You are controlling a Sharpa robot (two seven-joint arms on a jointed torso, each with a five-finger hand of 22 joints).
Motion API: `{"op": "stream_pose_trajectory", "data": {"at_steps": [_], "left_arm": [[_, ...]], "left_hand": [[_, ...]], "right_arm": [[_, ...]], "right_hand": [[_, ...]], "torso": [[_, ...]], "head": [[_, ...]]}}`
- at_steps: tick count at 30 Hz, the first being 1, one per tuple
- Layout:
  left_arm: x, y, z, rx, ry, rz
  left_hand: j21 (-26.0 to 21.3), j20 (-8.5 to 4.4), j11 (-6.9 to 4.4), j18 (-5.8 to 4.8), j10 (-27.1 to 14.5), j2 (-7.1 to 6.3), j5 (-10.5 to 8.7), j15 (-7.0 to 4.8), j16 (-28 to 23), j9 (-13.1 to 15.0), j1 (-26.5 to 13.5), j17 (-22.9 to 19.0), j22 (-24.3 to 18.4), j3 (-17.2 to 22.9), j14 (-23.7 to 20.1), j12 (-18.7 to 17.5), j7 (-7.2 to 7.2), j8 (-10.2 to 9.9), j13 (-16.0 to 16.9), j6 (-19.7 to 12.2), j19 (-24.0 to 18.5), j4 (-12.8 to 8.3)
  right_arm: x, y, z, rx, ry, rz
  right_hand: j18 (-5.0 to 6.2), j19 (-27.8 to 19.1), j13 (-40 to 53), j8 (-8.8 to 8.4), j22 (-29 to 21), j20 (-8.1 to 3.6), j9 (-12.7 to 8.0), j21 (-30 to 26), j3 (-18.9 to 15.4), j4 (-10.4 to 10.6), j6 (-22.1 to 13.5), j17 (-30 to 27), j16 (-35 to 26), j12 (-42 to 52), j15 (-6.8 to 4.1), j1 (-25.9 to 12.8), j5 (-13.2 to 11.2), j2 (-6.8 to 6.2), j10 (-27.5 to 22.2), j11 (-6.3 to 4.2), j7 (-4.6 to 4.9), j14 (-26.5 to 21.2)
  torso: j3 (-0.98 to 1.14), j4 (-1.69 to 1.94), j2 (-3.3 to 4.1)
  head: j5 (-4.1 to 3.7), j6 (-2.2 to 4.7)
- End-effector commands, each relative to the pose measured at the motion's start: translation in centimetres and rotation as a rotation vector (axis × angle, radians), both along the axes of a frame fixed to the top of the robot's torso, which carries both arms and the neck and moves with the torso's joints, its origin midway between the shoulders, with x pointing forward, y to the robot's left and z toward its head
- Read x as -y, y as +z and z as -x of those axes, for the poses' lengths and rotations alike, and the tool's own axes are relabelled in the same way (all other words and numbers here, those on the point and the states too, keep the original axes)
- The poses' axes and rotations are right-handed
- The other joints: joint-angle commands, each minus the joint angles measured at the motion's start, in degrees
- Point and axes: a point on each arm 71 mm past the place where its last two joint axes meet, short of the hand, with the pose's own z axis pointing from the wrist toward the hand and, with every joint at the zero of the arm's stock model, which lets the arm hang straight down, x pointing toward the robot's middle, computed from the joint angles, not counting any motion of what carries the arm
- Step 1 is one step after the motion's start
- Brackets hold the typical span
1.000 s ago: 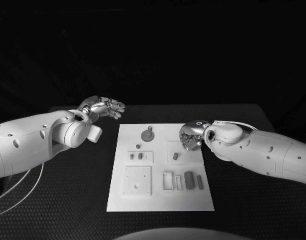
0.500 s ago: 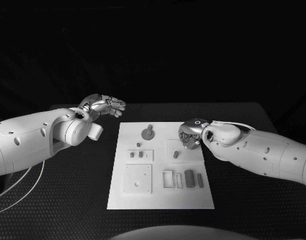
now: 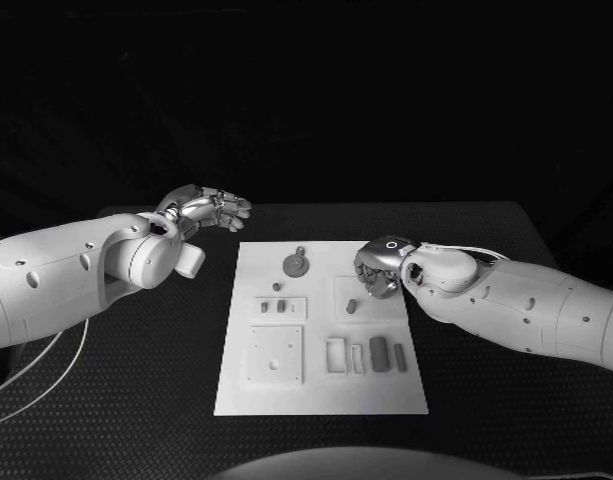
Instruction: Assemble the parts on the task board
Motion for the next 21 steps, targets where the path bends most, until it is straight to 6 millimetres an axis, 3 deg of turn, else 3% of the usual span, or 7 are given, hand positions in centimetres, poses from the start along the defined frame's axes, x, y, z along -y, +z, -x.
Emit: {"op": "stream_pose_trajectory", "data": {"at_steps": [1,13,21], "left_arm": [[0.2,0.2,0.0,0.005,0.0,0.007],[0.3,0.2,-0.1,0.006,-0.005,0.007],[0.3,0.2,-0.1,0.008,-0.004,0.005]], "left_hand": [[-0.2,-0.03,0.42,1.13,0.1,0.24,0.26,0.08,-0.2,-0.1,0.0,0.1,0.1,-0.1,0.5,0.1,0.45,0.1,-0.1,0.0,0.5,-0.1],[-0.3,-0.02,0.44,1.15,0.0,0.22,0.53,0.09,-0.4,-0.2,0.2,0.3,0.1,0.0,0.5,0.1,0.5,0.1,-0.1,-0.2,0.6,-0.2],[-0.3,-0.01,0.44,1.15,0.1,0.28,0.71,0.09,-0.5,-0.2,0.4,0.4,0.1,0.1,0.6,0.1,0.51,0.1,-0.1,-0.1,0.6,-0.3]], "right_arm": [[-0.4,-2.3,1.5,-0.083,0.032,0.066],[0.1,-2.1,1.4,0.005,0.019,0.043],[-0.1,-1.5,1.4,0.052,0.018,0.0]], "right_hand": [[0.87,0.3,0.2,0.16,0.1,-0.08,0.1,0.5,0.3,-0.3,0.4,0.2,0.3,-0.4,-0.08,0.4,-0.1,-0.11,0.4,0.0,-0.05,0.4],[0.87,1.9,1.6,0.23,0.9,-0.77,0.6,1.7,1.8,-1.1,2.1,2.3,0.5,-0.3,-0.83,1.0,1.3,-0.91,2.2,-0.71,-0.68,2.0],[0.87,3.3,3.2,0.41,1.7,-1.54,1.6,3.1,3.4,-0.4,3.4,4.2,0.8,-0.1,-1.55,1.1,2.4,-2.4,3.7,-1.38,-1.22,3.3]], "torso": [[0.01,0.01,-0.02],[0.04,0.0,-0.03],[0.03,0.03,-0.01]], "head": [[-0.02,-0.11],[0.05,-0.21],[0.03,-0.14]]}}
